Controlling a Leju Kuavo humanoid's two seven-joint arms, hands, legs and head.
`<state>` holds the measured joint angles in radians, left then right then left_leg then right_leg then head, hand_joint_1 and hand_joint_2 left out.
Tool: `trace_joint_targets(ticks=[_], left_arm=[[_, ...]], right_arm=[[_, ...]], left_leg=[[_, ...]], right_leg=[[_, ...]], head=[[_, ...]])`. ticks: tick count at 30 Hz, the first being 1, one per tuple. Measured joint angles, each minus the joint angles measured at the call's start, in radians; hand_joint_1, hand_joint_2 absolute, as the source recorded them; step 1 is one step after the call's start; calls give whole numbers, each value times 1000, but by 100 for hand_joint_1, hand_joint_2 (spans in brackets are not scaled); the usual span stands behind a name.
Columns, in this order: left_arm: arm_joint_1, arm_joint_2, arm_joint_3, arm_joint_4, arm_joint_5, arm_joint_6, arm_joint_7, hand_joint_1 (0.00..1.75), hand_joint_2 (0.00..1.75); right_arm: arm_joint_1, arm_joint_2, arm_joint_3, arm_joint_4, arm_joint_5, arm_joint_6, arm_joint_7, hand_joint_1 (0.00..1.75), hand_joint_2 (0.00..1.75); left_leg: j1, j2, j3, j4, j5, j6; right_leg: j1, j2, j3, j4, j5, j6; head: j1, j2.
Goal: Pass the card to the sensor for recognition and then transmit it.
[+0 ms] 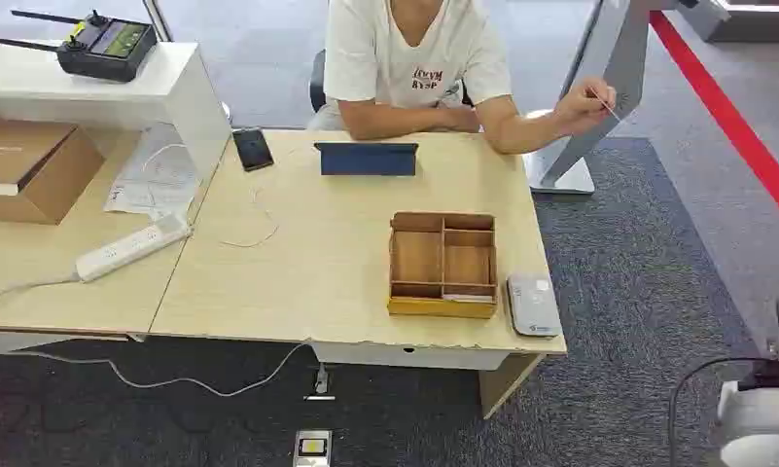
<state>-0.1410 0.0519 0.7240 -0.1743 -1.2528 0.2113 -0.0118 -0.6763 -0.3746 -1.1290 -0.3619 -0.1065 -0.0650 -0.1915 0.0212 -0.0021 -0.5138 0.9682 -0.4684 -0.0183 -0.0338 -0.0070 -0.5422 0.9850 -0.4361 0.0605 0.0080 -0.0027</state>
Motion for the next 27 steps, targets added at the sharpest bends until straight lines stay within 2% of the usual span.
trace_joint_targets(ticks=[3,7,8,10,14,16,18,22,27], left_arm=[[0,1,0,0,-15,-2,-12,0,0],[-4,2,0,0,-24,-11,-21,0,0],[-4,2,0,0,-26,-12,-23,0,0],[-3,2,0,0,-32,-13,-24,0,0],[-3,8,0,0,-46,-21,-37,0,0],[-4,11,-1,0,-52,-24,-44,0,0],[-2,14,-2,0,-52,-30,-48,0,0],[-1,15,-2,0,-55,-29,-60,0,0],[-1,22,-6,0,-69,-30,-69,0,0]], right_arm=[[37,7,185,-124,-182,-93,11,0,175],[83,18,435,-287,-175,-175,-11,0,175],[91,21,474,-318,-159,-187,-17,0,175],[106,29,580,-389,-83,-220,-37,0,175],[124,39,809,-527,185,-297,-69,0,175],[125,44,899,-563,306,-325,-74,0,175],[126,51,980,-597,366,-348,-79,0,175],[124,63,1089,-624,455,-378,-92,0,175],[100,68,1181,-627,577,-405,-106,0,175]], left_leg=[[0,0,-1,0,0,0],[0,1,-1,0,-1,0],[0,1,-1,0,0,0],[0,1,-1,0,0,0],[0,0,0,0,0,0],[1,0,0,0,0,0],[1,-1,-1,0,1,-1],[1,-1,-1,0,1,-1],[1,-1,-2,0,0,-1]], right_leg=[[0,0,-1,0,0,0],[0,2,0,0,0,0],[0,2,0,0,0,0],[0,2,0,0,0,0],[0,1,0,1,0,0],[1,1,0,1,0,0],[1,0,0,1,0,0],[1,0,0,1,0,0],[1,0,-1,0,0,0]], head=[[0,0],[0,0],[0,0],[0,0],[0,0],[0,0],[0,0],[0,0],[0,0]])
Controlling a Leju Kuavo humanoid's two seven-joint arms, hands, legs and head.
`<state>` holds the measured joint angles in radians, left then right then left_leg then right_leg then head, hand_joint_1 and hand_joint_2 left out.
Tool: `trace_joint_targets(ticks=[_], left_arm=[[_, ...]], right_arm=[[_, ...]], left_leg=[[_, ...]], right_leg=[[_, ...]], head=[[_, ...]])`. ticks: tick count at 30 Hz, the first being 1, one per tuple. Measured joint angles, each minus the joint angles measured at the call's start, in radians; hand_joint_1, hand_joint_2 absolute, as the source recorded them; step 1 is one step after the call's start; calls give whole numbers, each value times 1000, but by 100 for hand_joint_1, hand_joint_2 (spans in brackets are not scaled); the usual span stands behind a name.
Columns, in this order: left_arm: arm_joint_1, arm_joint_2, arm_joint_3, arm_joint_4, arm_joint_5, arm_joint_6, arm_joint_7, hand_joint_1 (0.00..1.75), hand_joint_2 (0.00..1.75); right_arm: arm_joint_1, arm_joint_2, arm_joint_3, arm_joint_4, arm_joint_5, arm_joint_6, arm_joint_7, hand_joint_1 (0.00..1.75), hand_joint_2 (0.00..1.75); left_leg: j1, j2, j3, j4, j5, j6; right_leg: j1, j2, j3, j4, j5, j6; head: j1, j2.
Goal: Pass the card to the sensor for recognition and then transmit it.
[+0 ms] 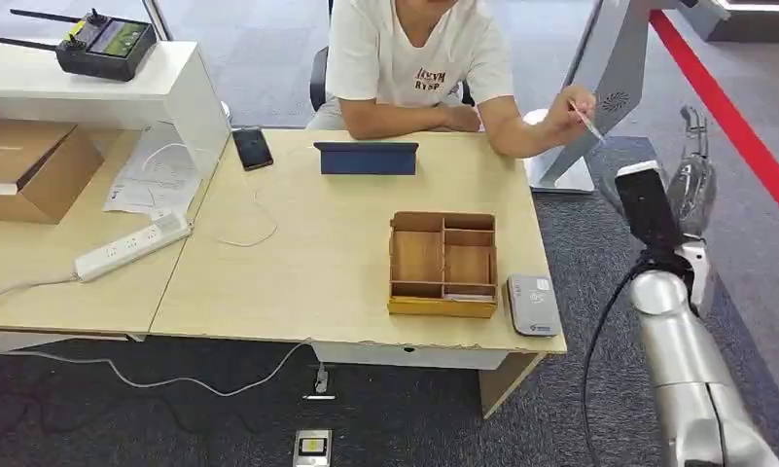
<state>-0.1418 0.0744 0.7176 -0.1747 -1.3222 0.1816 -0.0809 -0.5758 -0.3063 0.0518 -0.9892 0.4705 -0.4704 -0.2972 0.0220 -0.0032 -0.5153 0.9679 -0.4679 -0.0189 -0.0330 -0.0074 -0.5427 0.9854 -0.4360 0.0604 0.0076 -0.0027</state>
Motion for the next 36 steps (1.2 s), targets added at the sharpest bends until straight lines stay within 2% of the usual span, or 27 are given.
trace_joint_targets(ticks=[5,10,22,31,32,33,34,36], left_arm=[[2,7,-2,0,-7,-2,-5,0,0],[2,9,-4,0,-17,-2,-13,0,0],[2,10,-19,0,-18,-5,-14,0,0],[5,17,-26,0,-29,-8,-26,0,0],[5,17,-26,0,-30,-8,-27,0,0],[6,18,-26,0,-31,-8,-28,0,0],[6,18,-26,0,-32,-8,-29,0,0],[7,18,-26,0,-32,-8,-31,0,0]], right_arm=[[-63,6,54,27,113,-31,-26,0,175],[-139,16,97,82,172,-49,-34,0,175],[-224,33,142,177,208,-47,-30,0,175],[-248,34,146,225,212,-47,-30,0,175],[-250,34,146,228,212,-47,-30,16,175],[-251,34,146,230,212,-47,-30,154,175],[-253,34,146,233,212,-47,-30,175,175],[-255,34,146,236,211,-42,-31,175,175]], left_leg=[[0,0,-1,0,0,0],[0,0,0,0,0,0],[0,0,0,0,0,0],[0,0,0,0,0,0],[0,0,0,0,0,0],[0,0,0,0,0,0],[0,-1,0,0,0,0],[0,0,0,0,0,0]], right_leg=[[0,0,-1,1,0,0],[0,0,-1,0,0,0],[0,0,-1,0,0,0],[0,0,-1,0,0,0],[0,0,-1,0,0,0],[0,0,-1,0,0,0],[0,0,-1,0,0,0],[0,0,-1,0,0,0]], head=[[0,0],[1,0],[0,0],[1,0],[0,0],[0,0],[0,0],[0,0]])
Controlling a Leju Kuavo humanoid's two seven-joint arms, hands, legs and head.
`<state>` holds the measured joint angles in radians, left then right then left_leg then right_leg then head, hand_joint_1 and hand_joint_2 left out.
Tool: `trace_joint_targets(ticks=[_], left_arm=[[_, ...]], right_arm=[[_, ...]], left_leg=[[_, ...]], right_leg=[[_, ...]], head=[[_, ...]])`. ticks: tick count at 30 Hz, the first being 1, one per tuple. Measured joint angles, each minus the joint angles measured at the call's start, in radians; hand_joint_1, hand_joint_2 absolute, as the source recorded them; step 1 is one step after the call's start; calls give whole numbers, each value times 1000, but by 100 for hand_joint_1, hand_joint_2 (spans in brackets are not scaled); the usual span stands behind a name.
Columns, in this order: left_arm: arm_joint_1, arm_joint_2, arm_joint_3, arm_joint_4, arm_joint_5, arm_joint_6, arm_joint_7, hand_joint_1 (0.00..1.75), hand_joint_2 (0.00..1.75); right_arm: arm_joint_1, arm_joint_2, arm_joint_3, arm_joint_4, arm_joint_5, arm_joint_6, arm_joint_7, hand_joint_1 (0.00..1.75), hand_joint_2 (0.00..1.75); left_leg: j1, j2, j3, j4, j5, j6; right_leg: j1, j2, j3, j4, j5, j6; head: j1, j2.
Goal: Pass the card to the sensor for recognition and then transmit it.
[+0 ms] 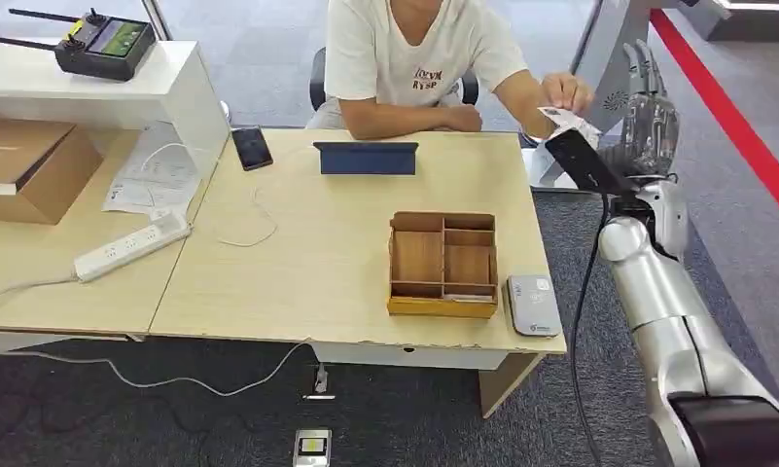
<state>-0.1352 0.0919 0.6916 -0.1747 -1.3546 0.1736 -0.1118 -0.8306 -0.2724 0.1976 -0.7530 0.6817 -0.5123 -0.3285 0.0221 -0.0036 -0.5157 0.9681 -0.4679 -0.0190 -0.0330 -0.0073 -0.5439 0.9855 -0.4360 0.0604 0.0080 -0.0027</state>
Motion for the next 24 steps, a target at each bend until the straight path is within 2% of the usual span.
trace_joint_targets(ticks=[18,24], left_arm=[[2,5,-1,0,1,-10,-6,0,0],[3,5,-1,0,2,-10,0,0,0]], right_arm=[[-8,-3,0,11,-8,24,-1,175,175],[-8,-3,0,11,-8,53,3,175,175]], left_leg=[[0,0,0,0,0,0],[0,0,0,0,0,0]], right_leg=[[0,0,0,0,0,0],[0,0,0,0,0,0]], head=[[0,0],[0,0]])
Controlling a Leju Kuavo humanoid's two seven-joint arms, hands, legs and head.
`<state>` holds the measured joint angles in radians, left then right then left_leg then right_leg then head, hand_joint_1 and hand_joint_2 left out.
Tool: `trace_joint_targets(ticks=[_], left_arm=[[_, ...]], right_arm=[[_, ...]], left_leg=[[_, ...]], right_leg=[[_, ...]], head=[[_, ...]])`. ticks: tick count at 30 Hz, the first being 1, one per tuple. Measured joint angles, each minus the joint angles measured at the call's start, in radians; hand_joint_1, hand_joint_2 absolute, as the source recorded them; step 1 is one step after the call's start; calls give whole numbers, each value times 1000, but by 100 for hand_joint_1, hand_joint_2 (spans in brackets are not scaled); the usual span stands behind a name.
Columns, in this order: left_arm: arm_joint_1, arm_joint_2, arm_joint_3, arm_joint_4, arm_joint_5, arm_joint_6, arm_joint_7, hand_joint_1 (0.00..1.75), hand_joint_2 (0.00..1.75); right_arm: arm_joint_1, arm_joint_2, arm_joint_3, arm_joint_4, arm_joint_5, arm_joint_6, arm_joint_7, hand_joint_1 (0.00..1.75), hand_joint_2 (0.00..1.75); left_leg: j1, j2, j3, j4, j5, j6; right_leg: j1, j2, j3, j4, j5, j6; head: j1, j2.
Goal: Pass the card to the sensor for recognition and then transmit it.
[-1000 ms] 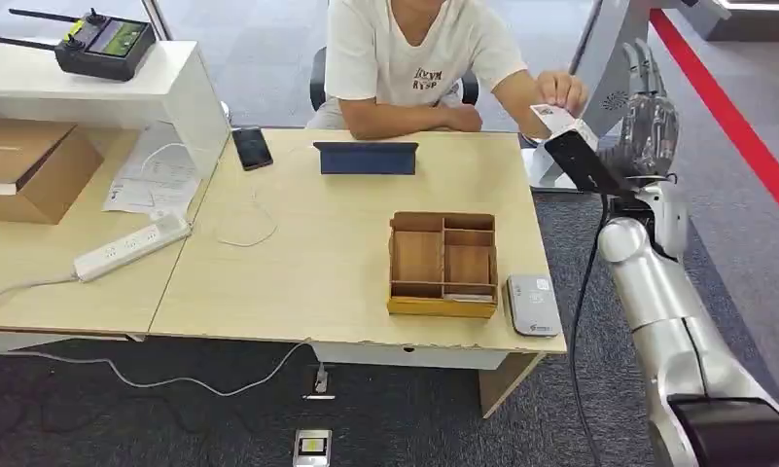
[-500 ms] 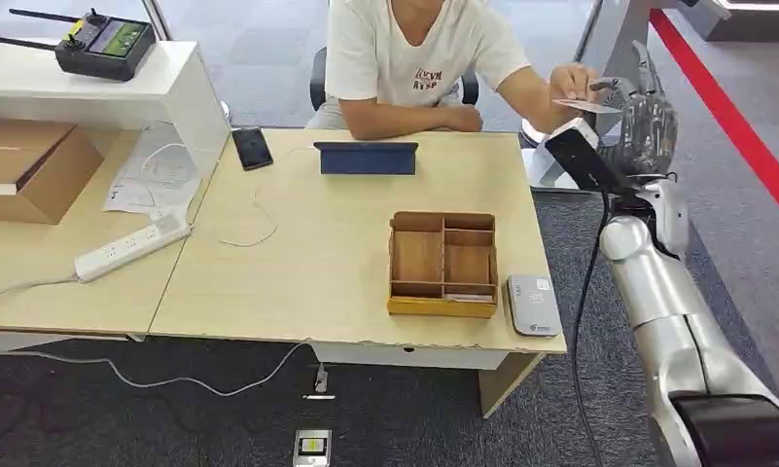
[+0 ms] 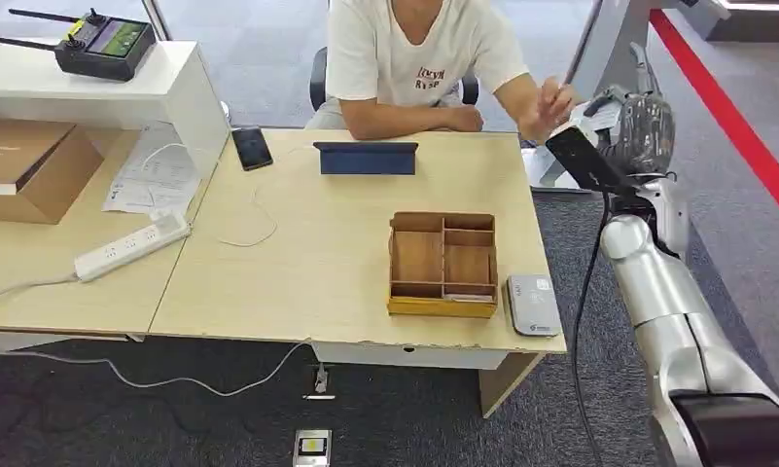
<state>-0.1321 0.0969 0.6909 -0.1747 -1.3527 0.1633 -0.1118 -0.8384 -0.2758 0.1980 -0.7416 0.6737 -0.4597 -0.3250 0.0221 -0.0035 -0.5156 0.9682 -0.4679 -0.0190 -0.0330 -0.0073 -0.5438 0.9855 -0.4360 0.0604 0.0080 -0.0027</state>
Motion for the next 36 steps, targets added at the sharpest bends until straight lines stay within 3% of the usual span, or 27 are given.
trace_joint_targets(ticks=[14,25,36], left_arm=[[4,-1,0,0,34,0,36,0,0],[6,-1,0,0,38,5,38,0,0],[5,-5,0,0,52,13,50,0,0]], right_arm=[[76,-40,24,1,12,222,58,175,175],[182,-86,27,19,7,260,69,175,175],[283,-92,43,30,29,301,89,175,175]], left_leg=[[0,0,0,0,0,0],[0,0,0,0,0,0],[0,0,0,0,0,0]], right_leg=[[0,0,0,-1,0,0],[0,0,0,-1,0,0],[0,0,0,-1,0,0]], head=[[0,0],[0,0],[0,0]])
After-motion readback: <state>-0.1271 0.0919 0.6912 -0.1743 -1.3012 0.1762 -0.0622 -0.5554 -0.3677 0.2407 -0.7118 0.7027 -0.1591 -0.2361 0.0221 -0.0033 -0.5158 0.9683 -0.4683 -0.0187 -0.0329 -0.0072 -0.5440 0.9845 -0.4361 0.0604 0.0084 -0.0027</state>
